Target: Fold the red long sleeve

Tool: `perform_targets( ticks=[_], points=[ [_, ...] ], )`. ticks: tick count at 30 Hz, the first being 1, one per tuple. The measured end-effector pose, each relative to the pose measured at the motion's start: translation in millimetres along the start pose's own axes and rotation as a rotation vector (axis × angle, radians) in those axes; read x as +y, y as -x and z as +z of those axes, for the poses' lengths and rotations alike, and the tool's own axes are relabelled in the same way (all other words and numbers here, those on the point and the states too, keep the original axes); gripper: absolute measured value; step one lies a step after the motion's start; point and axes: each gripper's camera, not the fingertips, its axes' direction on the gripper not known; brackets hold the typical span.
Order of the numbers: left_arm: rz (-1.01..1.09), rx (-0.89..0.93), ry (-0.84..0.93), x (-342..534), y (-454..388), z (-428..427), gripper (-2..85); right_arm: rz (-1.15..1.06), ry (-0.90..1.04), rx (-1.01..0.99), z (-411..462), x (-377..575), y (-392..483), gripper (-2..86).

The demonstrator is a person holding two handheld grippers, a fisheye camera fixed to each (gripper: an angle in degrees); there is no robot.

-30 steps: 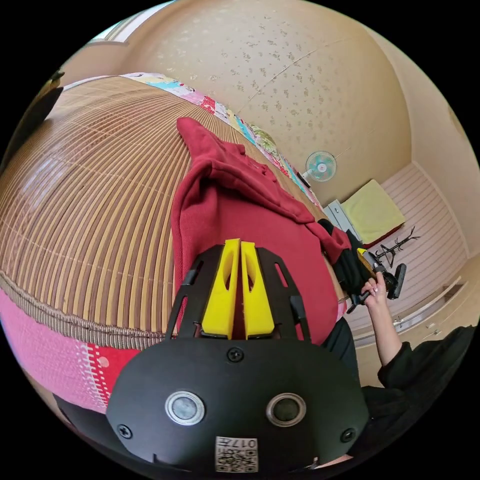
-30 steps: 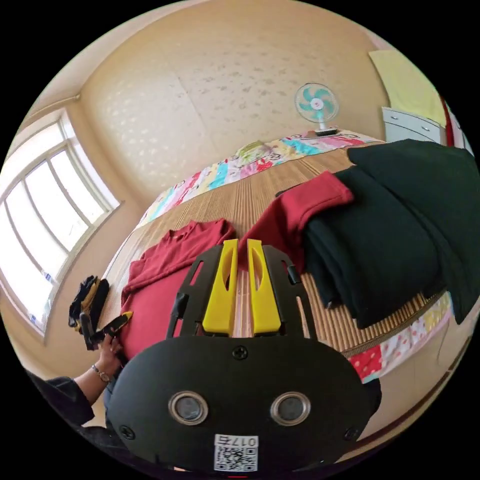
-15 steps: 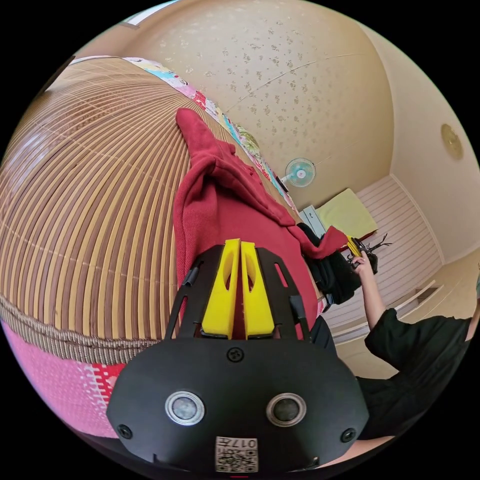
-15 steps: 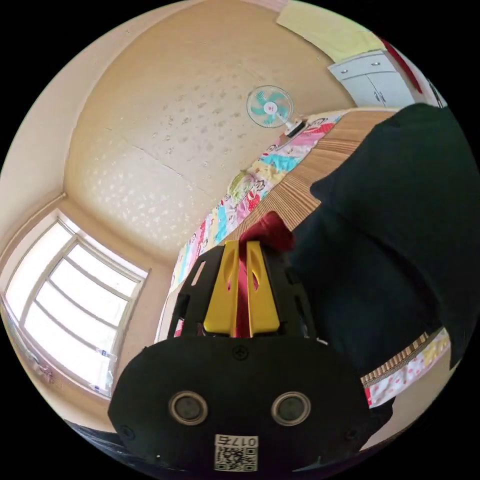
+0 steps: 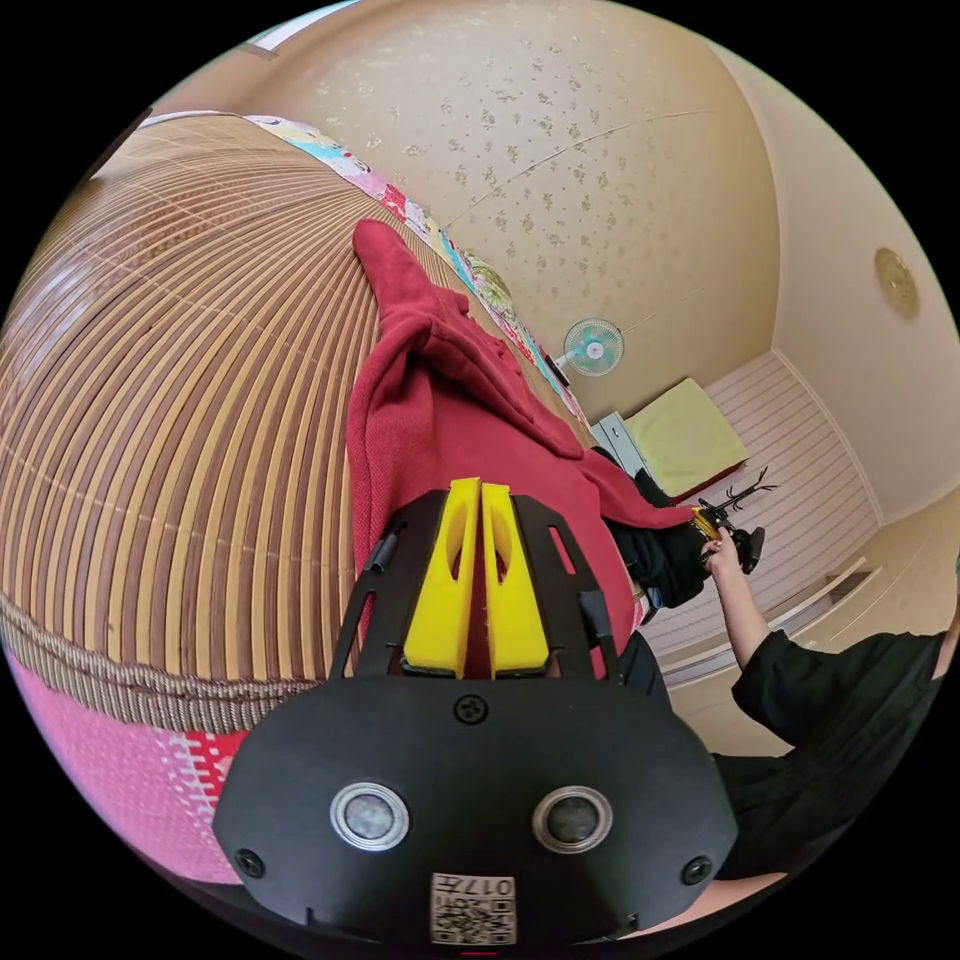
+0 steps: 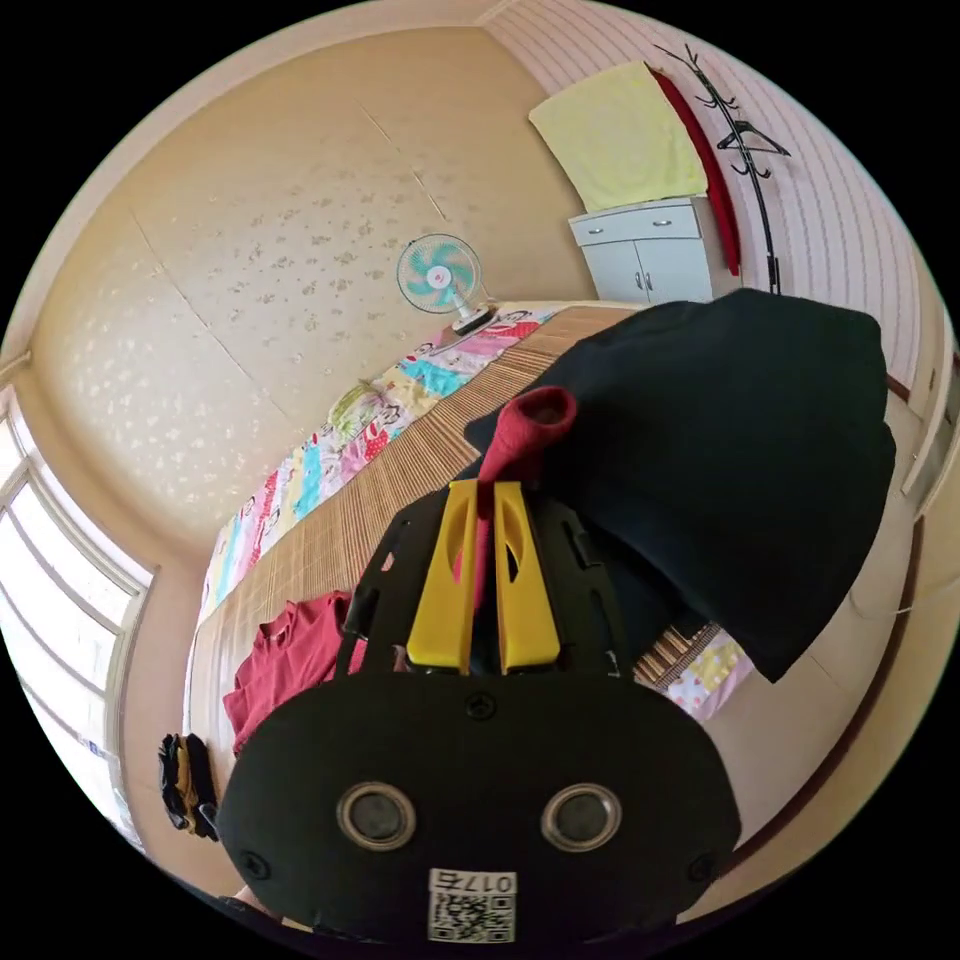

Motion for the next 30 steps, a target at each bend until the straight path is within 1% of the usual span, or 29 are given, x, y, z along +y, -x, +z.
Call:
perform_targets(
  ticks=[2, 3, 5, 6, 8, 9, 10, 11, 12, 14, 16, 18, 22, 23, 24, 26, 27, 28, 29, 30],
  points=[
    [0.001, 0.000, -0.002, 1, 1, 0, -1.0, -0.093, -0.078, -0.097, -9, 14, 90, 3.6],
    [0.002, -0.001, -0.002, 2, 1, 0, -1.0, -0.124, -0.088, -0.131, -10, 21, 116, 3.7],
    [0.002, -0.002, -0.002, 3, 1, 1, -1.0, -0.247, -0.076, -0.321, 0, 62, 226, 4.3],
    [0.001, -0.001, -0.002, 3, 0, 1, -1.0, -0.274, -0.056, -0.376, 6, 77, 254, 4.7],
    [-0.003, 0.009, -0.002, 4, 1, 3, -1.0, -0.456, 0.085, -0.587, 37, 158, 363, 5.9],
    [-0.004, 0.014, -0.002, 4, 1, 3, -1.0, -0.511, 0.135, -0.632, 46, 182, 387, 6.1],
    [-0.007, 0.023, 0.001, 4, 1, 4, -1.0, -0.601, 0.243, -0.702, 65, 232, 426, 6.3],
    [-0.007, 0.030, 0.004, 5, 1, 6, -1.0, -0.657, 0.348, -0.727, 82, 284, 452, 6.4],
    [-0.008, 0.035, 0.006, 5, 1, 7, -1.0, -0.678, 0.399, -0.723, 89, 310, 461, 6.3],
    [-0.009, 0.046, 0.011, 6, 0, 11, -1.0, -0.729, 0.534, -0.715, 102, 394, 467, 6.1],
    [-0.007, 0.047, 0.013, 7, -2, 16, -1.0, -0.767, 0.563, -0.715, 98, 437, 450, 5.9],
    [0.001, 0.038, 0.011, 7, -6, 21, -1.0, -0.792, 0.565, -0.630, 94, 464, 422, 5.7],
    [-0.067, -0.030, 0.033, 4, -23, 35, -0.6, -0.805, 0.485, -0.346, 81, 479, 340, 4.5],
    [-0.094, -0.072, 0.068, 1, -34, 37, -0.4, -0.795, 0.460, -0.271, 76, 477, 317, 4.2],
    [-0.101, -0.103, 0.085, 0, -41, 38, -0.1, -0.792, 0.454, -0.237, 75, 475, 307, 4.1],
    [-0.046, -0.297, 0.124, 1, -84, 40, 2.4, -0.785, 0.475, -0.124, 77, 473, 277, 3.7],
    [-0.028, -0.362, 0.131, 3, -95, 42, 3.4, -0.781, 0.485, -0.103, 78, 473, 271, 3.5],
    [0.015, -0.477, 0.141, 9, -117, 50, 4.6, -0.770, 0.506, -0.082, 82, 474, 262, 3.3],
    [0.064, -0.546, 0.154, 14, -133, 62, 5.1, -0.761, 0.533, -0.079, 88, 477, 257, 3.1],
    [0.081, -0.577, 0.168, 16, -138, 71, 5.0, -0.758, 0.548, -0.075, 93, 480, 255, 3.0]
  ],
)
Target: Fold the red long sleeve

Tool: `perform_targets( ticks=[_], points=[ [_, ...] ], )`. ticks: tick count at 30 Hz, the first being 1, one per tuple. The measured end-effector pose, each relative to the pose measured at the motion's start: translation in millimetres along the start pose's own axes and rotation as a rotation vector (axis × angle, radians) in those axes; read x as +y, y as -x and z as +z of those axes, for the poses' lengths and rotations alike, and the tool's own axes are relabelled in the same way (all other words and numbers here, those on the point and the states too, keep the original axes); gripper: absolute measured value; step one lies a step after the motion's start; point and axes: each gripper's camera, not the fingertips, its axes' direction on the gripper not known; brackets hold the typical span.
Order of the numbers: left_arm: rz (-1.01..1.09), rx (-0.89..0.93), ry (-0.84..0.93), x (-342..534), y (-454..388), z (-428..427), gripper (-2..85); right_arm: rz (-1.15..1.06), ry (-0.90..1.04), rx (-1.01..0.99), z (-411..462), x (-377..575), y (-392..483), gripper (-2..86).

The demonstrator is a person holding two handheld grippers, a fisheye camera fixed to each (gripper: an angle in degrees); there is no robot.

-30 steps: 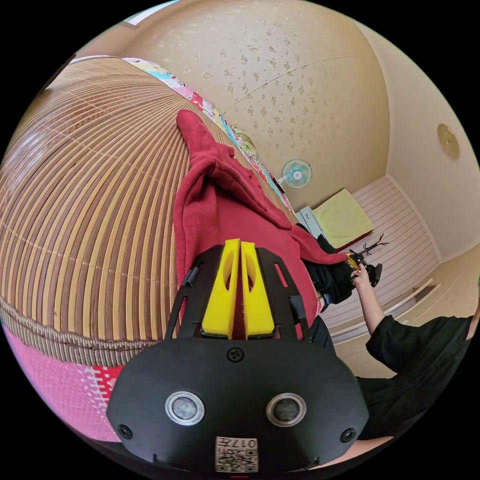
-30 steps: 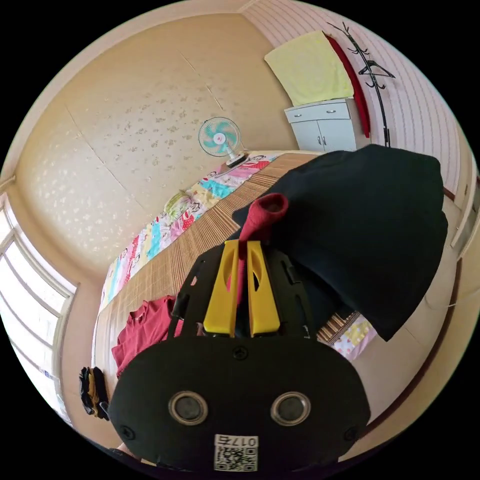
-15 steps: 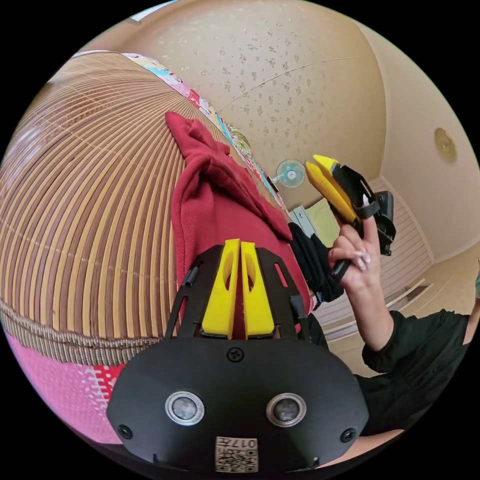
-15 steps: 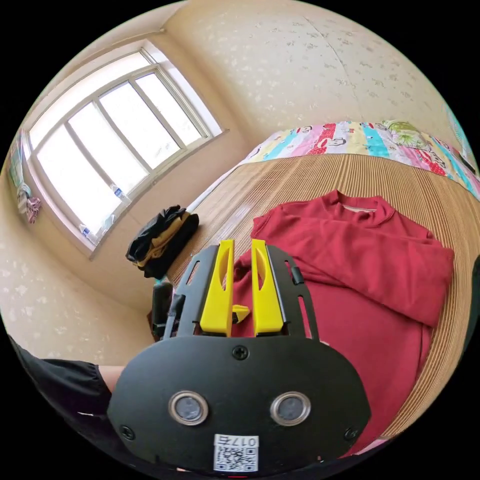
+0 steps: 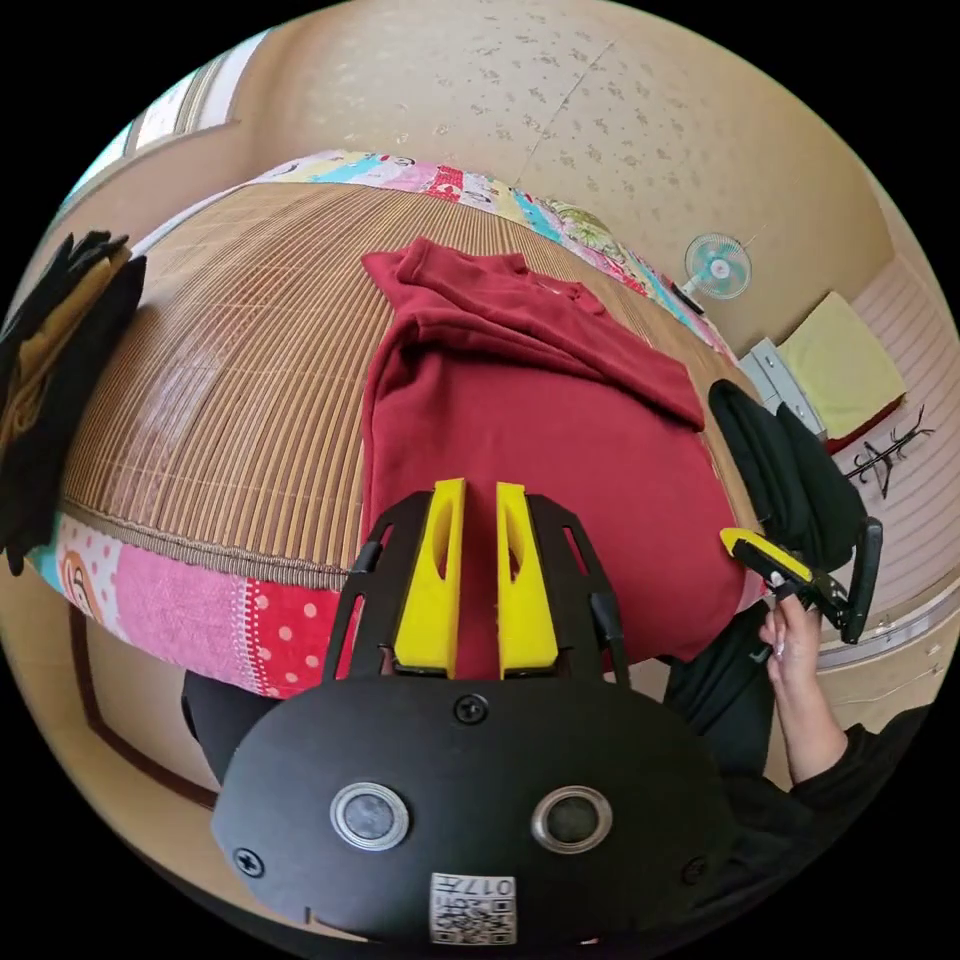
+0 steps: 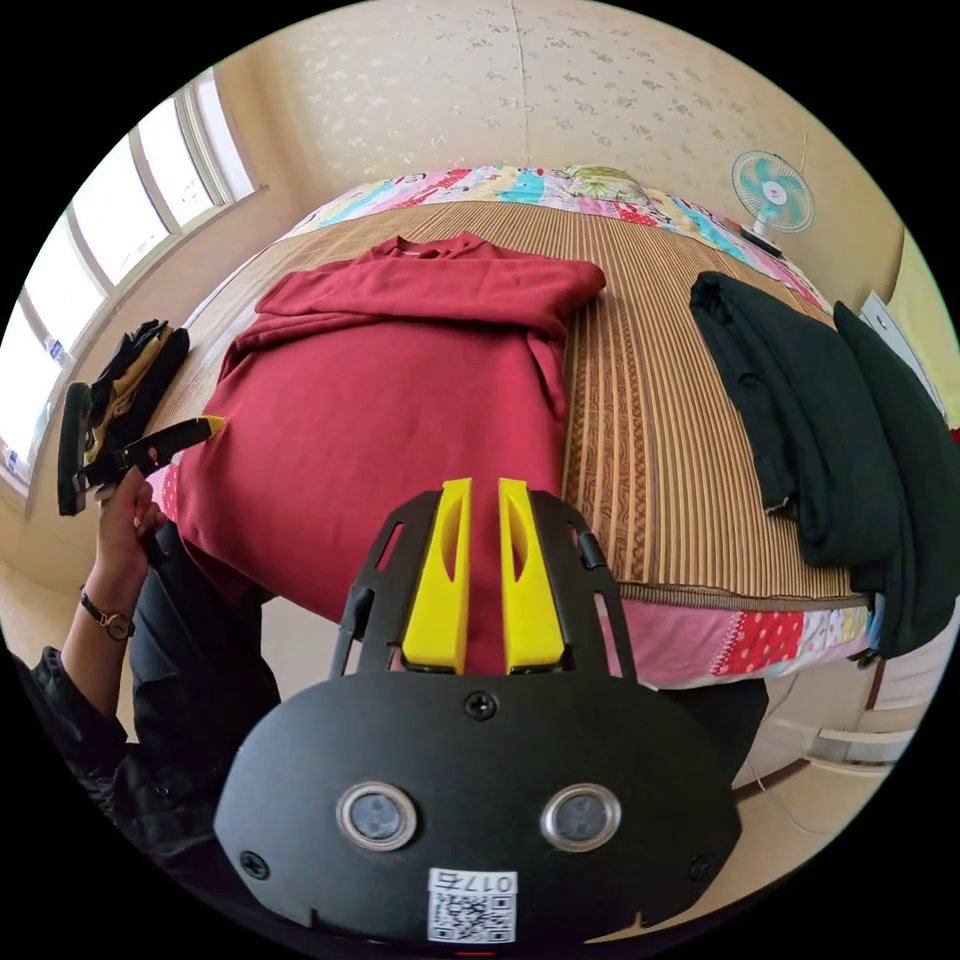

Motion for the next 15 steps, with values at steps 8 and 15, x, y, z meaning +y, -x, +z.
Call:
perform_targets(
  ticks=[8, 15],
  points=[
    [0.072, -0.111, 0.195, -111, -48, 65, -0.2, 0.007, 0.031, 0.136, 66, -65, 18, 1.9],
    [0.233, -0.169, 0.211, -200, -68, 102, 0.0, -0.029, 0.041, 0.268, 103, -153, 9, 1.9]
  ],
)
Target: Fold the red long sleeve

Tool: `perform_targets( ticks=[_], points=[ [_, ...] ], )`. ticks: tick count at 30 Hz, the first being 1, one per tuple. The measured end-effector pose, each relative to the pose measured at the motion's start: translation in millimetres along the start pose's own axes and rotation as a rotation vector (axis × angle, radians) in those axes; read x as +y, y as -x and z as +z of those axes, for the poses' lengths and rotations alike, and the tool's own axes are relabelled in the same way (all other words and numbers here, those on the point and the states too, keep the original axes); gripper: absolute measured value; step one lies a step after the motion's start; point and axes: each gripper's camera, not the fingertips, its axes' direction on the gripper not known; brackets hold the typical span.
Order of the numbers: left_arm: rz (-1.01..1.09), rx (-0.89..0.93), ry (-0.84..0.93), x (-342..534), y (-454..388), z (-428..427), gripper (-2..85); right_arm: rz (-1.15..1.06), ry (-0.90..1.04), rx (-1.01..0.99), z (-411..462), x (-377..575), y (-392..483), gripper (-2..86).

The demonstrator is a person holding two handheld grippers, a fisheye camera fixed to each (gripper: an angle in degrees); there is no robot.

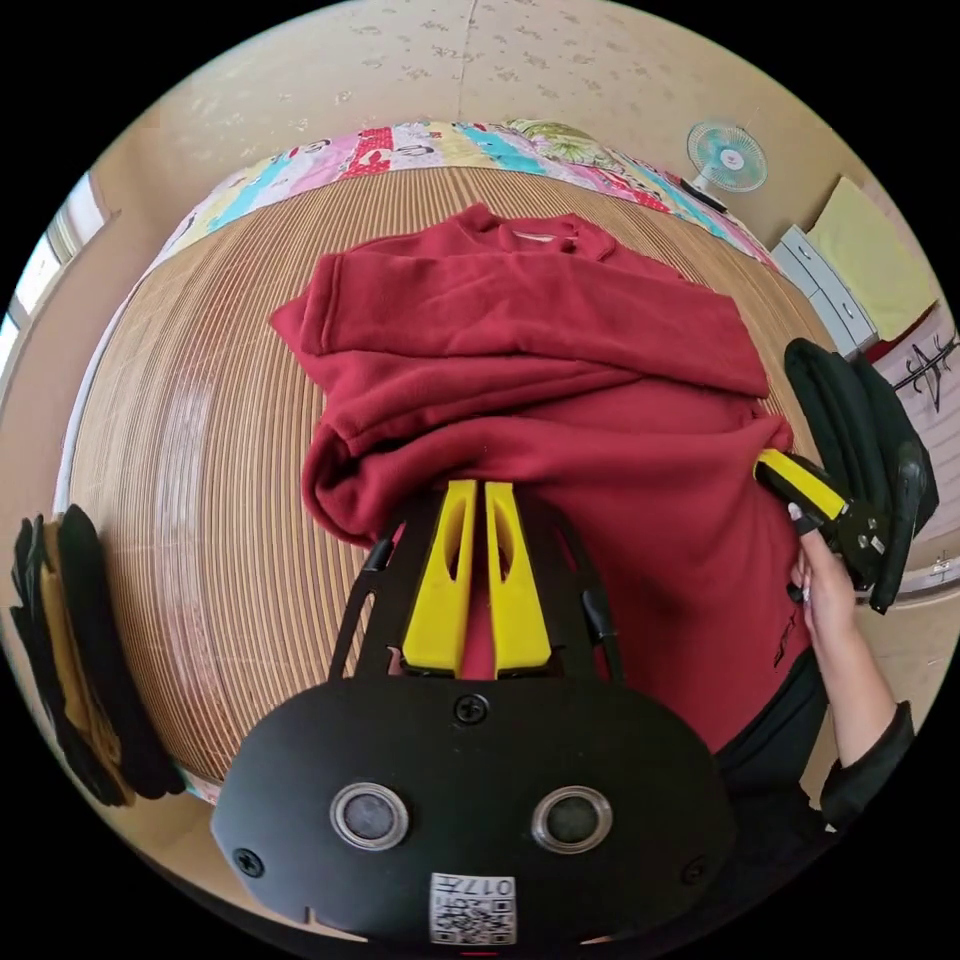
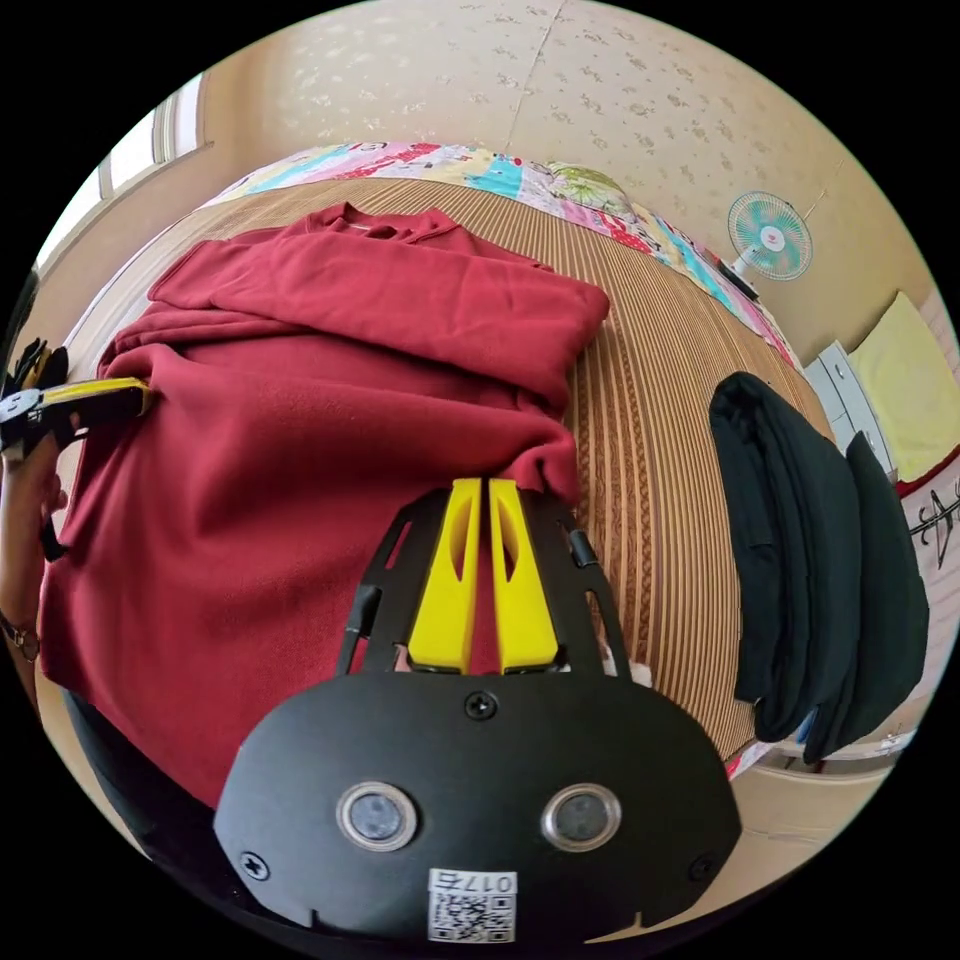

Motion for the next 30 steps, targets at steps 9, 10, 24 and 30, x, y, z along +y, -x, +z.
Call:
perform_targets(
  ticks=[9, 10, 24, 30],
  points=[
    [-0.023, 0.119, -0.276, 159, 47, -110, 4.8, 0.079, -0.088, -0.329, -63, 48, -117, 4.6],
    [-0.074, 0.171, -0.304, 198, 61, -123, 7.1, 0.099, -0.106, -0.326, -77, 75, -137, 5.6],
    [-0.436, 0.740, -0.258, 369, 148, -129, 5.1, 0.477, -0.168, -0.763, -117, 231, -320, 10.9],
    [-0.439, 0.853, -0.308, 394, 181, -172, 5.1, 0.453, 0.060, -0.800, -112, 232, -344, 4.9]
  ],
)
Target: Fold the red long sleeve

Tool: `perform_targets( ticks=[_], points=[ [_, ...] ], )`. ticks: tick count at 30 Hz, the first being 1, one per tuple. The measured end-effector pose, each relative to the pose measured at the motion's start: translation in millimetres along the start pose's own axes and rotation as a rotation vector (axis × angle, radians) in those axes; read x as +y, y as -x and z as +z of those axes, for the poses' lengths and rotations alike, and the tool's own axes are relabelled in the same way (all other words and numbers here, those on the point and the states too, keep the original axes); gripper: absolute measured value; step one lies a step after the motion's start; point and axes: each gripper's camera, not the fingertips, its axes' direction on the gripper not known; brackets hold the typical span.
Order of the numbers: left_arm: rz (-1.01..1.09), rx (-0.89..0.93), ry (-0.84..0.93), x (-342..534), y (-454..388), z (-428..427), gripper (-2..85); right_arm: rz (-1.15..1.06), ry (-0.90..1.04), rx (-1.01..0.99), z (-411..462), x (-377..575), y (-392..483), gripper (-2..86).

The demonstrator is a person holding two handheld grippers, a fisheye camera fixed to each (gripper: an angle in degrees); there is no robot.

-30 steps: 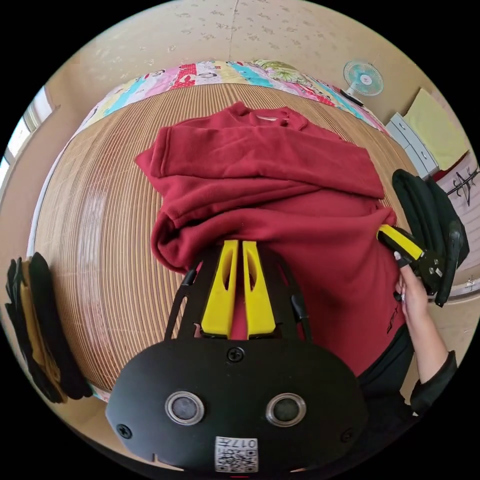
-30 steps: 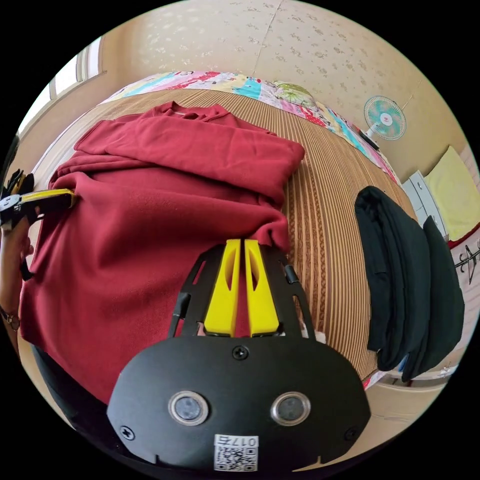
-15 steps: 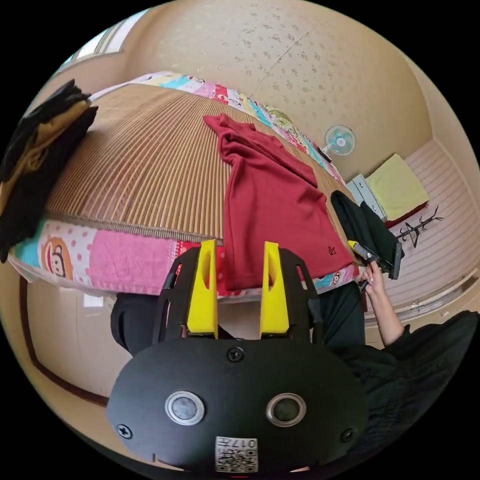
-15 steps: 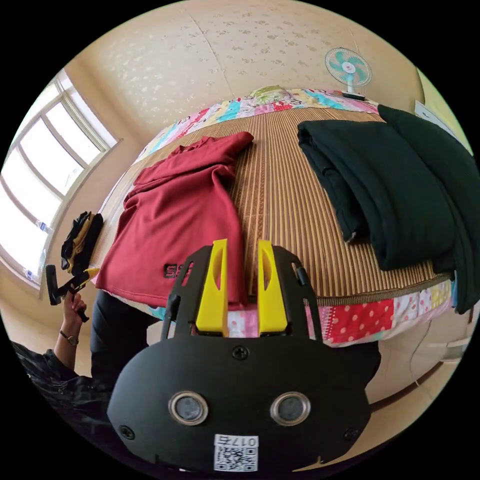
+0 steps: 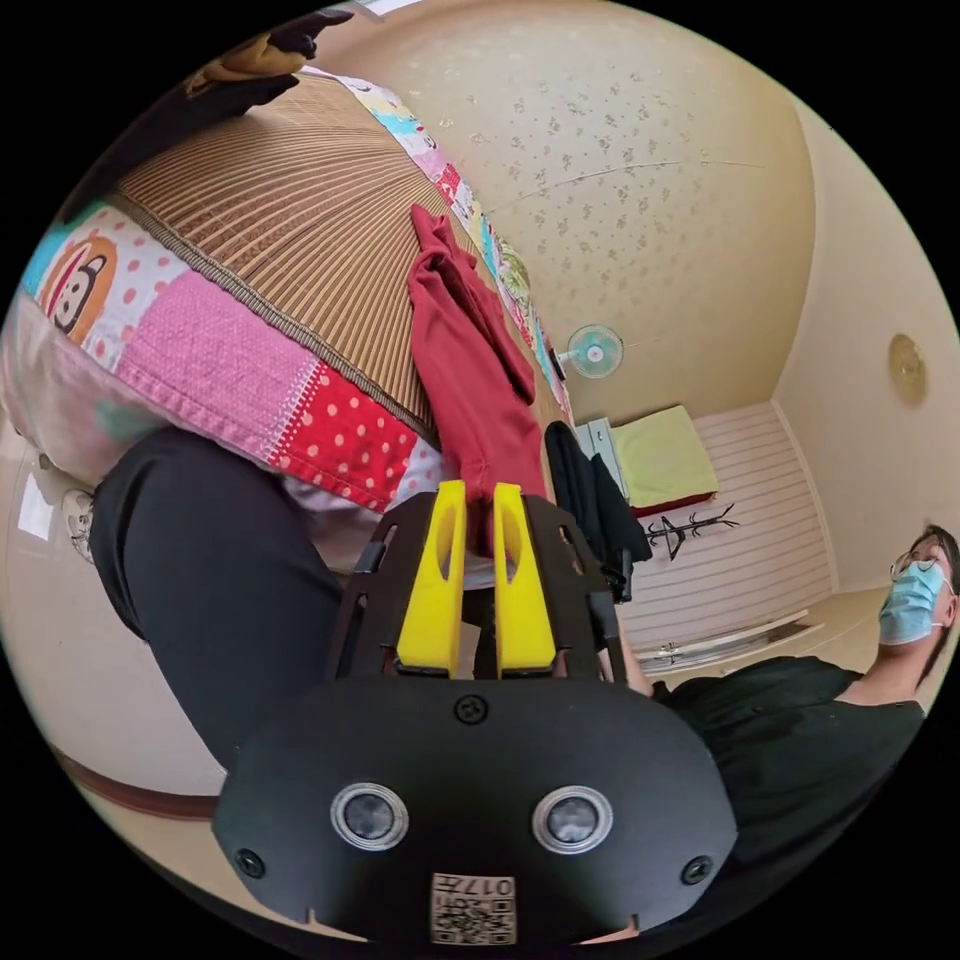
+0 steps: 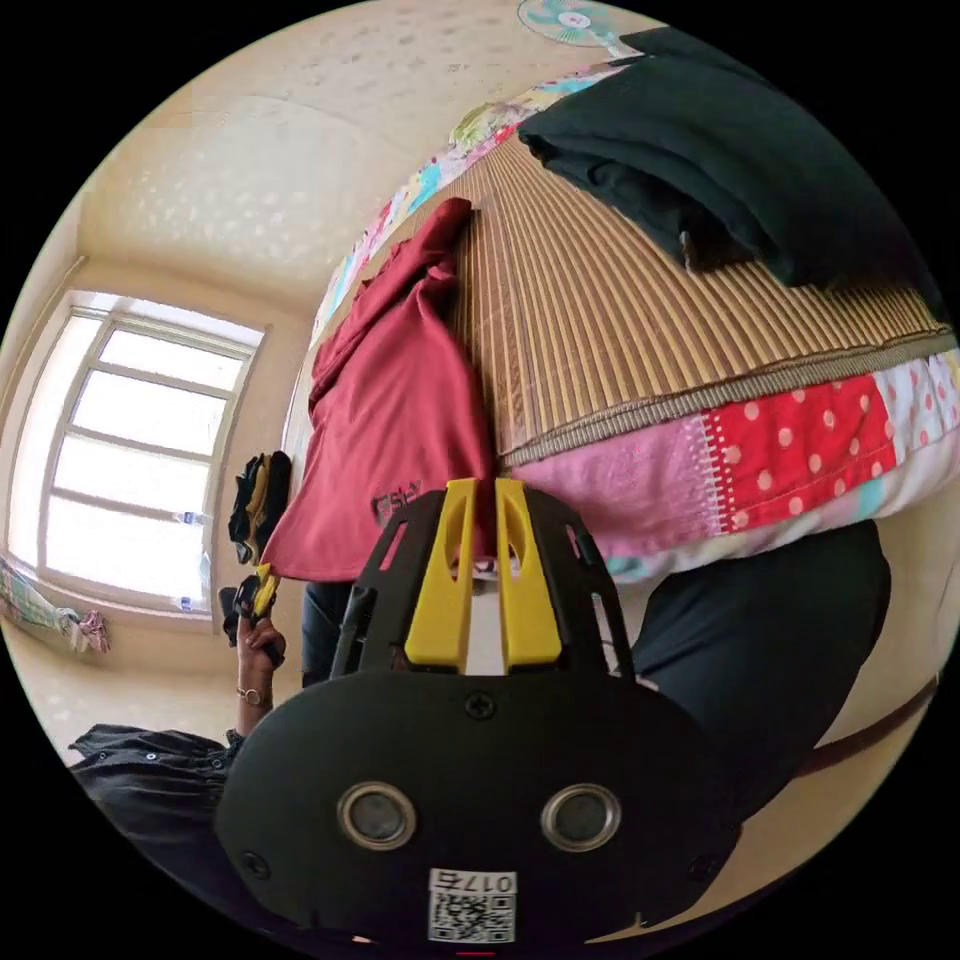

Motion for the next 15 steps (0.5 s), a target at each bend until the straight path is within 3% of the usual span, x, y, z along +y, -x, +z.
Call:
perform_targets(
  ticks=[2, 6, 10, 15],
  points=[
    [0.005, 0.031, -0.011, -2, -2, -20, 5.1, 0.010, 0.130, -0.029, -3, 5, -2, 4.0],
    [0.013, 0.119, -0.011, -6, -3, -44, 5.0, -0.013, 0.132, -0.135, -37, 18, -20, 3.2],
    [0.128, 0.302, 0.026, -16, -23, -77, 4.8, -0.046, 0.051, -0.626, -109, 22, -47, 2.7],
    [0.345, 0.549, 0.036, -24, -68, -126, 4.6, -0.313, -0.092, -0.868, -202, 34, -26, 2.5]
  ],
)
